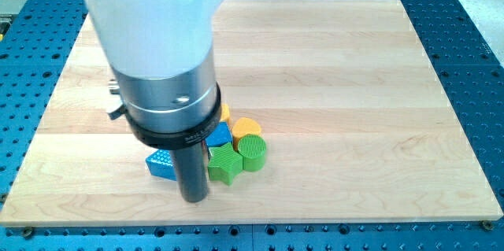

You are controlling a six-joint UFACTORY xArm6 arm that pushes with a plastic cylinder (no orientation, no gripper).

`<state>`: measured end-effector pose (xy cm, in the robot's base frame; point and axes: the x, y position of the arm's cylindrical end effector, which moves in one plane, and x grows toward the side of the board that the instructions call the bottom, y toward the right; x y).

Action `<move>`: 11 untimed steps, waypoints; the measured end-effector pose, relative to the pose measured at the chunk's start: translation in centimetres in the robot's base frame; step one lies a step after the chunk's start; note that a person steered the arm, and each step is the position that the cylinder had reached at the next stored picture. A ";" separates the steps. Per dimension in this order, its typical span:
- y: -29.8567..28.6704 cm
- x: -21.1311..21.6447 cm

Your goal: Move the red blocks to the top right

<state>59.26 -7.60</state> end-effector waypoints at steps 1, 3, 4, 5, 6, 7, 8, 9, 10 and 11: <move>-1.4 0.0; -1.8 -4.5; -2.2 -8.4; -1.2 -11.6; -8.1 -7.3; -6.0 -11.4; 0.2 -15.2; 4.0 -19.9; 5.1 -21.5; 13.6 -22.5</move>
<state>36.77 6.01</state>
